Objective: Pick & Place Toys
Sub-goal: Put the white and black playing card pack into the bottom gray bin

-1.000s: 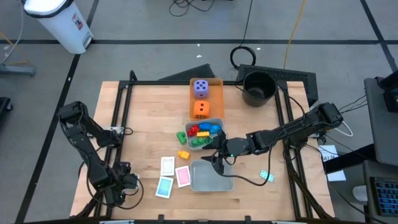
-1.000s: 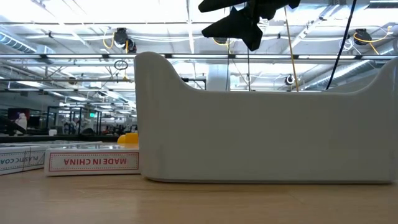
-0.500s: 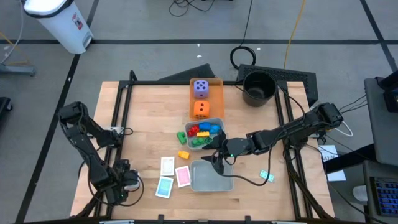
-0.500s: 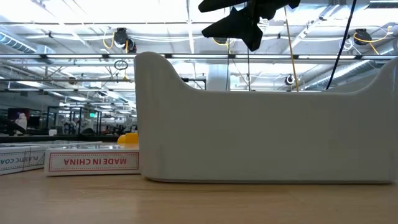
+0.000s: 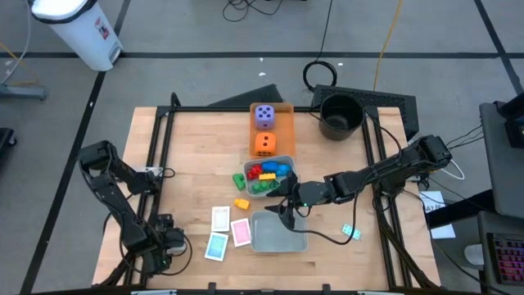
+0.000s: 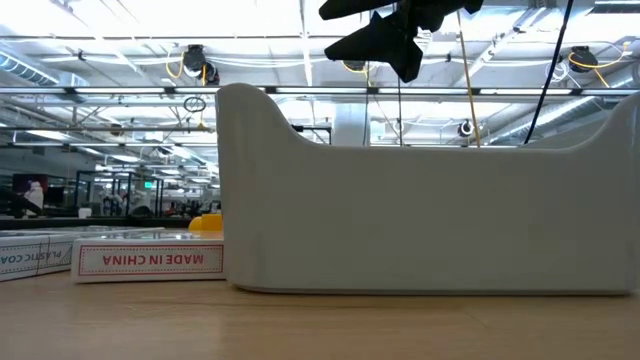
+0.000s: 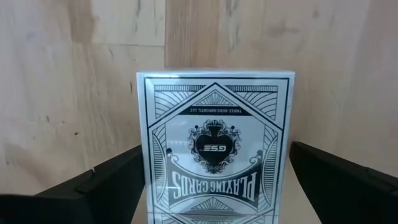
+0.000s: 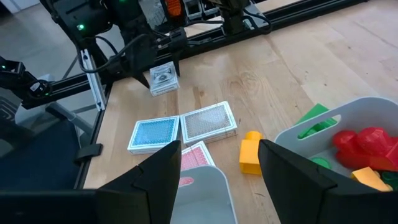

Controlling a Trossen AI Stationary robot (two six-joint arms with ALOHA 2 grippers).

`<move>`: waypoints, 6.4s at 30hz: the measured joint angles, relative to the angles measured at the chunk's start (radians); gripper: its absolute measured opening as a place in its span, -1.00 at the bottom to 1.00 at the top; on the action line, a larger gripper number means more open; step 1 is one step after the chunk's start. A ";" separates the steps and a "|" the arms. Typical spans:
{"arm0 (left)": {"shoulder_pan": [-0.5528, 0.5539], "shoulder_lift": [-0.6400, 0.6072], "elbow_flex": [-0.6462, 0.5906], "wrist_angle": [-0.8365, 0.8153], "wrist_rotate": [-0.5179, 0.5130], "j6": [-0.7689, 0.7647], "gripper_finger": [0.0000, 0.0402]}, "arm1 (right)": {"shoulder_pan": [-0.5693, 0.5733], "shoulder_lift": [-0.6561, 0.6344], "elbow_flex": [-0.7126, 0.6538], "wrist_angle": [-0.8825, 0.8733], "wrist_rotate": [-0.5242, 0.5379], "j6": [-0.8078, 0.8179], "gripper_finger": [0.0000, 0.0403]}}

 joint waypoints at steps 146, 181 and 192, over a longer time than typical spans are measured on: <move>0.920 0.104 0.929 -0.268 -0.231 1.194 0.69 | -0.220 0.003 -0.116 0.356 -0.172 0.638 -0.69; 0.727 -0.186 0.963 -0.286 -0.309 0.740 0.69 | -0.028 -0.157 -0.114 0.417 -0.039 0.651 -0.69; 0.692 -0.279 0.647 0.044 -0.304 0.658 0.69 | 0.149 -0.162 -0.113 0.236 0.133 0.747 -0.69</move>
